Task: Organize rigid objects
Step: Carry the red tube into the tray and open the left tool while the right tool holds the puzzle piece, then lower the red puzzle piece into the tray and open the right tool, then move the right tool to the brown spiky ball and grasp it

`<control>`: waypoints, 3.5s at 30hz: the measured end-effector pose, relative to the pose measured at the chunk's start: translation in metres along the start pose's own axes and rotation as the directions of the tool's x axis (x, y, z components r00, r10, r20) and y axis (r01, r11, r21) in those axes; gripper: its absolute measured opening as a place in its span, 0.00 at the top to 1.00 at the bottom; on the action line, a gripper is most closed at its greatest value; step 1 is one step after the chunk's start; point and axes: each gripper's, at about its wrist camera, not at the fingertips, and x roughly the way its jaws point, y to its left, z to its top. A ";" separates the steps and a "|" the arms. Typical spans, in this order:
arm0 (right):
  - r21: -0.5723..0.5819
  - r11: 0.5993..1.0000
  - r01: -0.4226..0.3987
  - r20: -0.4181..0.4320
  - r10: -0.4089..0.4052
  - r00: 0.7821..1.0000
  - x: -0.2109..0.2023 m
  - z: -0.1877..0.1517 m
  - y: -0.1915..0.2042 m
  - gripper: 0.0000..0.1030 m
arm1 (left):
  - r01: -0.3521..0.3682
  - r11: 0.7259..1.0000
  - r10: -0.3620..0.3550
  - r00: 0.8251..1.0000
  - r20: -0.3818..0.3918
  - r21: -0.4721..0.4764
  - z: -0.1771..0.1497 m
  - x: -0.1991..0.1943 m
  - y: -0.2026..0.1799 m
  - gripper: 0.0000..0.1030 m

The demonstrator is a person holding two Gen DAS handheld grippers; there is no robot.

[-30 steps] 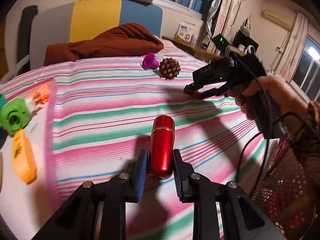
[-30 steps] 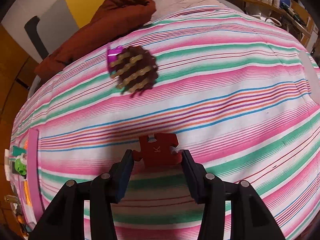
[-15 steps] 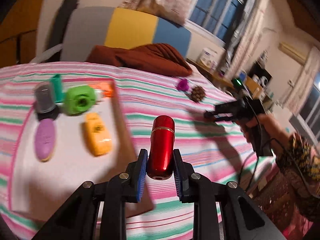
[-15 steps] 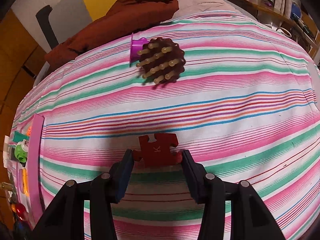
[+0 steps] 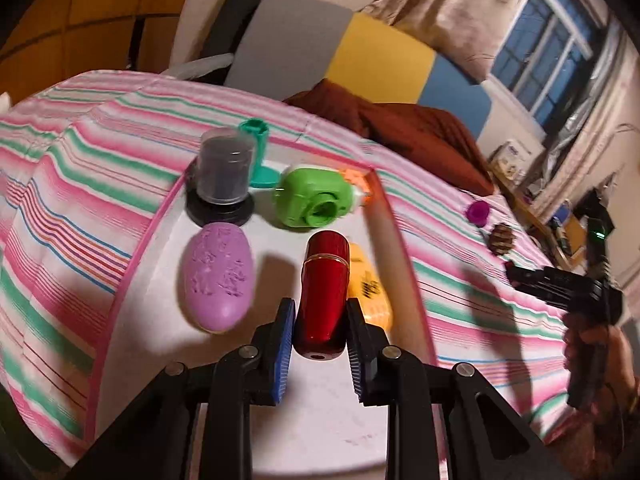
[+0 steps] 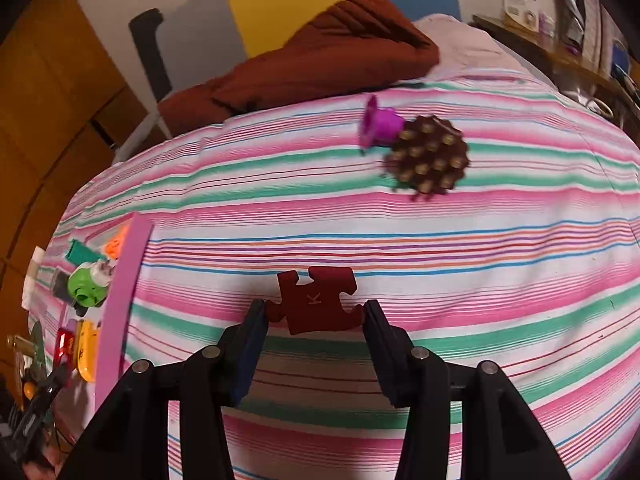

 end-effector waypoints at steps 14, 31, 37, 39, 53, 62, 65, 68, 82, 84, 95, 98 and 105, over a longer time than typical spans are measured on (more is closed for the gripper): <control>-0.106 0.994 -0.023 0.093 0.033 0.995 -0.015 -0.001 0.024 0.52 | -0.061 0.995 0.056 0.996 0.071 0.079 -0.005 -0.005 -0.007 0.27; -0.384 0.911 -0.148 0.120 0.208 0.971 -0.029 -0.024 0.101 0.52 | -0.086 0.972 0.060 0.990 0.126 0.217 -0.030 -0.027 -0.030 0.05; -0.512 0.839 -0.182 0.060 0.246 0.967 -0.021 -0.043 0.146 0.52 | -0.096 0.968 0.070 0.990 0.122 0.230 -0.036 -0.032 -0.026 0.05; -0.532 0.825 -0.189 0.047 0.252 0.967 -0.018 -0.046 0.157 0.52 | -0.100 0.967 0.072 0.989 0.126 0.233 -0.038 -0.034 -0.025 0.05; -0.562 0.796 -0.225 -0.016 0.261 0.965 0.013 -0.039 0.216 0.52 | -0.110 0.968 0.079 0.987 0.142 0.224 -0.040 -0.043 -0.017 0.04; -0.577 0.803 -0.148 -0.032 0.159 0.987 0.034 -0.036 0.228 0.52 | -0.107 0.973 0.079 0.987 0.141 0.207 -0.040 -0.044 -0.011 0.04; -0.578 0.804 -0.139 -0.032 0.148 0.988 0.035 -0.036 0.229 0.52 | -0.106 0.973 0.079 0.987 0.140 0.202 -0.040 -0.044 -0.011 0.04; -0.587 0.800 -0.123 -0.023 0.135 0.991 0.035 -0.037 0.229 0.52 | -0.106 0.973 0.078 0.987 0.139 0.204 -0.041 -0.044 -0.012 0.04; -0.566 0.818 -0.103 -0.006 0.121 0.993 0.033 -0.033 0.224 0.52 | -0.106 0.971 0.080 0.988 0.130 0.213 -0.042 -0.041 -0.015 0.04; -0.566 0.818 -0.102 -0.004 0.121 0.993 0.031 -0.033 0.224 0.52 | -0.108 0.970 0.081 0.988 0.130 0.216 -0.043 -0.041 -0.015 0.04; -0.552 0.828 -0.102 0.005 0.125 0.992 0.018 -0.037 0.212 0.52 | -0.099 0.967 0.072 0.990 0.120 0.233 -0.046 -0.040 -0.020 0.04; -0.547 0.832 -0.096 0.011 0.121 0.993 0.015 -0.037 0.209 0.52 | -0.100 0.966 0.073 0.990 0.119 0.237 -0.046 -0.039 -0.021 0.04; -0.530 0.843 -0.090 0.018 0.117 0.993 0.010 -0.035 0.202 0.52 | -0.098 0.964 0.070 0.990 0.119 0.246 -0.047 -0.039 -0.023 0.04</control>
